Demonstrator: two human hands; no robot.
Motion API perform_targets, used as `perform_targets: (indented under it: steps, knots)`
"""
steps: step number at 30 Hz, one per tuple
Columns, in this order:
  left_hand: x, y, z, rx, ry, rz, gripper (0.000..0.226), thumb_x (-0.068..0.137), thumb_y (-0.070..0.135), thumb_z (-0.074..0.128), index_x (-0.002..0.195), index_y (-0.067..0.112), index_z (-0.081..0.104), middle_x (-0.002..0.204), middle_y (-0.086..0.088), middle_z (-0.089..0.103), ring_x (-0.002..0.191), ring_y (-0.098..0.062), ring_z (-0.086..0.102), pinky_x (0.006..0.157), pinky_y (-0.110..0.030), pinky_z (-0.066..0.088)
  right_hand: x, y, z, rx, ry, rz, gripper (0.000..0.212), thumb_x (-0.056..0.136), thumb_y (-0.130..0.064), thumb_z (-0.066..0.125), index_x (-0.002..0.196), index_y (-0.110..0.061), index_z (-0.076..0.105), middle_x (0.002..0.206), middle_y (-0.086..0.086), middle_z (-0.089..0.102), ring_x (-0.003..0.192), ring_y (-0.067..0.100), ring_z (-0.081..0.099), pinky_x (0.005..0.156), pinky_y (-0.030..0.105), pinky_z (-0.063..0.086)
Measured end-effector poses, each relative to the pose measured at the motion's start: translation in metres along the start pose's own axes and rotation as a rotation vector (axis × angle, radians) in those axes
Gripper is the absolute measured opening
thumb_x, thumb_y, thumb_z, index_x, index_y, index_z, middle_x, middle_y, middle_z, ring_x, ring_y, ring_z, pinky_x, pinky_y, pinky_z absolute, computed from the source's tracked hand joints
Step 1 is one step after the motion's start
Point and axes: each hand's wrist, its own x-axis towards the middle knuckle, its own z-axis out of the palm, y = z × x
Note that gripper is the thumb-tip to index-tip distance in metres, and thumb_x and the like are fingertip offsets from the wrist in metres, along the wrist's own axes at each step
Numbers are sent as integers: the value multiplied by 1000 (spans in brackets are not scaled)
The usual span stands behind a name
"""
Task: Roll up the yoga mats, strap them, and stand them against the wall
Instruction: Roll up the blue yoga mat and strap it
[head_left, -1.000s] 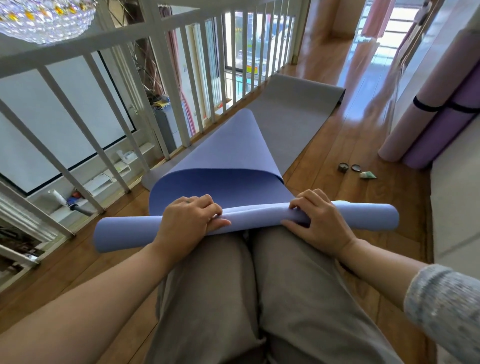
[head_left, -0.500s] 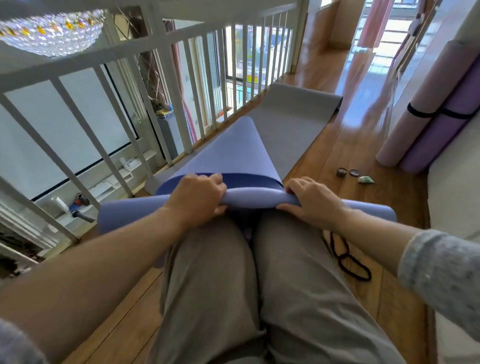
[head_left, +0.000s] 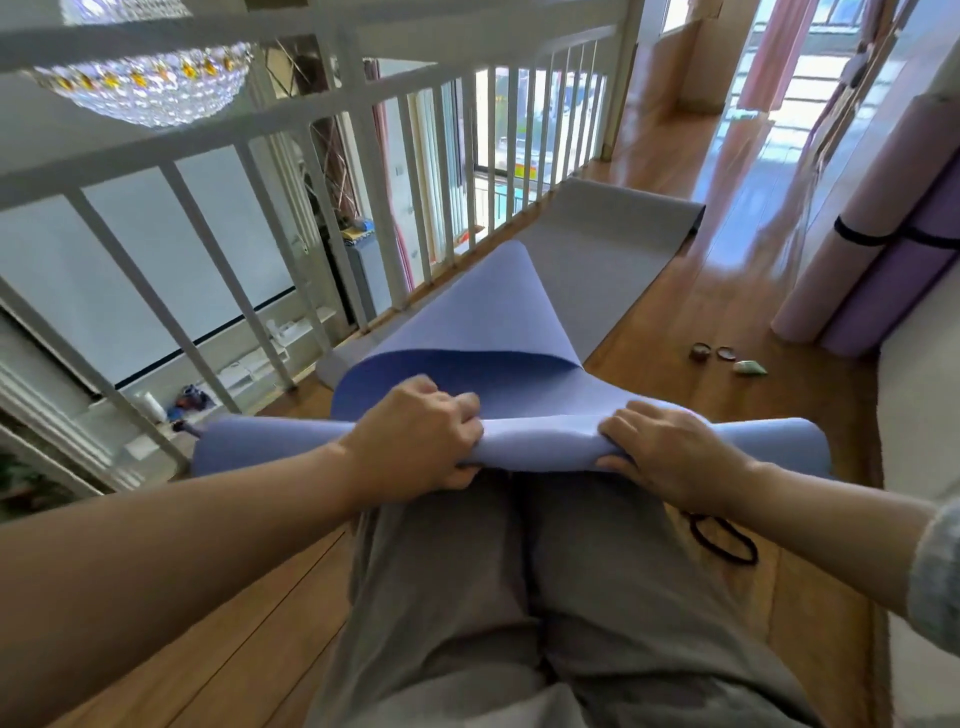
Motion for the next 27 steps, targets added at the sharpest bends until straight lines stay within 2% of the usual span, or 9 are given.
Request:
perform_targets:
  steps: [4, 7, 12, 14, 17, 19, 21, 23, 27]
  knots:
    - [-36, 38, 18, 14, -80, -63, 41, 80, 45, 40, 65, 18, 67, 65, -1, 60, 49, -17, 57, 51, -26, 46, -17, -18, 19, 28, -40, -20, 53, 98, -52, 28, 80, -16, 62, 71, 0, 62, 60, 15, 58, 50, 25, 48]
    - [-51, 50, 28, -58, -42, -217, 48, 86, 52, 39, 75, 18, 71, 70, -1, 61, 57, -18, 60, 49, -25, 47, -23, -23, 27, -19, -16, 39, 52, 98, -51, 29, 80, -17, 63, 75, -1, 64, 65, 18, 58, 60, 27, 45]
    - [-47, 47, 32, -93, -75, -355, 72, 100, 53, 14, 107, 12, 73, 80, 0, 70, 69, -19, 65, 58, -27, 53, -23, -20, 33, -48, -67, 206, 48, 98, -51, 29, 80, -21, 63, 83, -2, 57, 74, 19, 50, 75, 31, 28]
    - [-44, 39, 34, -151, -121, -397, 73, 101, 54, 10, 111, 15, 71, 83, 1, 72, 69, -19, 66, 59, -27, 53, -16, -15, 34, -41, -103, 255, 50, 97, -49, 26, 76, -24, 64, 80, -3, 56, 74, 19, 49, 75, 31, 26]
    - [-37, 30, 33, -358, -192, -498, 77, 92, 68, 5, 115, 23, 62, 96, 0, 71, 84, -21, 66, 69, -31, 51, 3, -8, 31, 17, -281, 337, 64, 93, -55, 8, 82, -27, 65, 81, -5, 56, 80, 19, 54, 81, 29, 23]
    - [-31, 25, 35, -449, -264, -553, 59, 93, 66, 17, 118, 26, 52, 105, 3, 63, 91, -18, 61, 75, -29, 45, 14, -2, 33, 61, -330, 405, 54, 97, -55, 14, 86, -27, 60, 86, -2, 63, 84, 19, 56, 86, 29, 24]
    - [-25, 15, 40, -585, -361, -618, 28, 97, 50, 38, 113, 29, 49, 109, 9, 49, 90, -14, 55, 76, -23, 40, 23, 4, 37, 129, -393, 514, 31, 100, -50, 31, 89, -26, 47, 85, 1, 62, 83, 23, 55, 84, 31, 28]
    - [-22, 5, 45, -680, -408, -639, 14, 96, 43, 46, 102, 31, 49, 104, 8, 44, 89, -13, 51, 78, -24, 39, 33, 9, 40, 184, -496, 581, 29, 98, -50, 37, 82, -26, 42, 82, -2, 54, 82, 24, 52, 76, 32, 31]
    - [-16, -12, 54, -672, -550, -665, 24, 97, 45, 44, 83, 25, 50, 87, 4, 51, 82, -14, 48, 70, -26, 35, 43, 18, 47, 220, -618, 633, 39, 98, -53, 36, 71, -26, 42, 80, -4, 51, 80, 20, 47, 70, 34, 34]
